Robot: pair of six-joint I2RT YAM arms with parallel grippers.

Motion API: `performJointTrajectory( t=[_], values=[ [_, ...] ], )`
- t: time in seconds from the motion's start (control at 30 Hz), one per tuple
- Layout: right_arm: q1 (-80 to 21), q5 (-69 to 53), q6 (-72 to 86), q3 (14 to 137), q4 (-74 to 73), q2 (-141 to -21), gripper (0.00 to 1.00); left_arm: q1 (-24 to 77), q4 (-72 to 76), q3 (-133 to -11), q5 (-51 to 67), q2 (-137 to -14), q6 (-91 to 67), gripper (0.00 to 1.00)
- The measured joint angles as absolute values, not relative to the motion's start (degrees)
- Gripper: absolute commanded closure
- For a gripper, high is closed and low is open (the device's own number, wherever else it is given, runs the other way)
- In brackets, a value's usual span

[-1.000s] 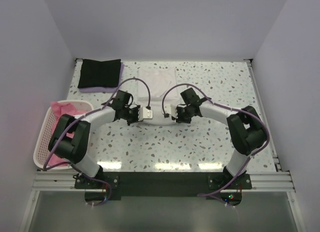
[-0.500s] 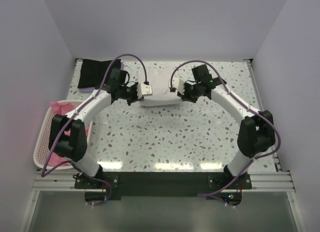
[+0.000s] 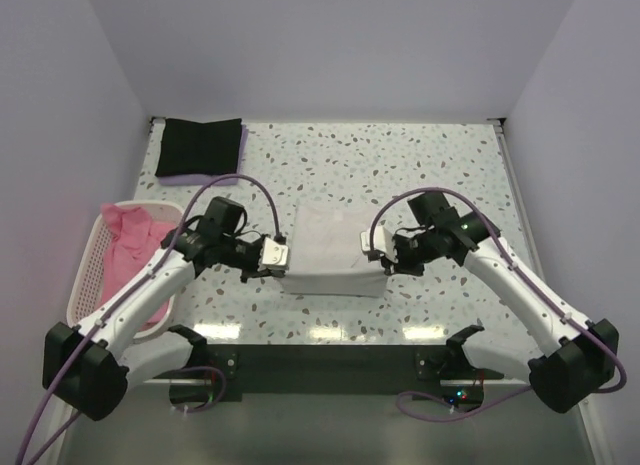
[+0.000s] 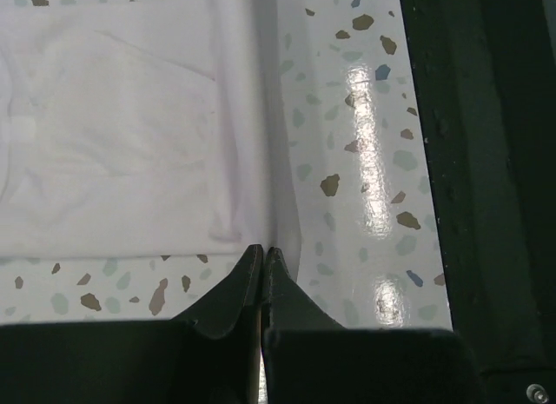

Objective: Fold and stack the t-shirts
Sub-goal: Fold the tshirt

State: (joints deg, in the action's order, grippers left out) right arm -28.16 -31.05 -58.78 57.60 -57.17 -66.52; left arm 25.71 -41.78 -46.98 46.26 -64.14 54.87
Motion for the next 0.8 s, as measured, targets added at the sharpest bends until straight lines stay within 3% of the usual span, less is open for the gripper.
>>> performJointTrajectory(
  t=[0.2, 0.47, 0.8],
  values=[
    [-27.8, -32.5, -58.7, 58.2, -59.9, -65.8, 1.00, 25.9, -42.7, -48.7, 47.6, -63.4, 50.0, 1.00],
    [-20.3, -32.7, -61.4, 67.4, -60.8, -80.0, 1.00, 25.3, -41.0, -63.7, 43.0, -80.1, 48.6, 1.00],
    [-17.3, -32.9, -61.4, 72.5, -53.8, -100.2, 1.00, 19.8, -34.9, -71.2, 42.2, -102.7, 47.9, 0.98]
  ],
)
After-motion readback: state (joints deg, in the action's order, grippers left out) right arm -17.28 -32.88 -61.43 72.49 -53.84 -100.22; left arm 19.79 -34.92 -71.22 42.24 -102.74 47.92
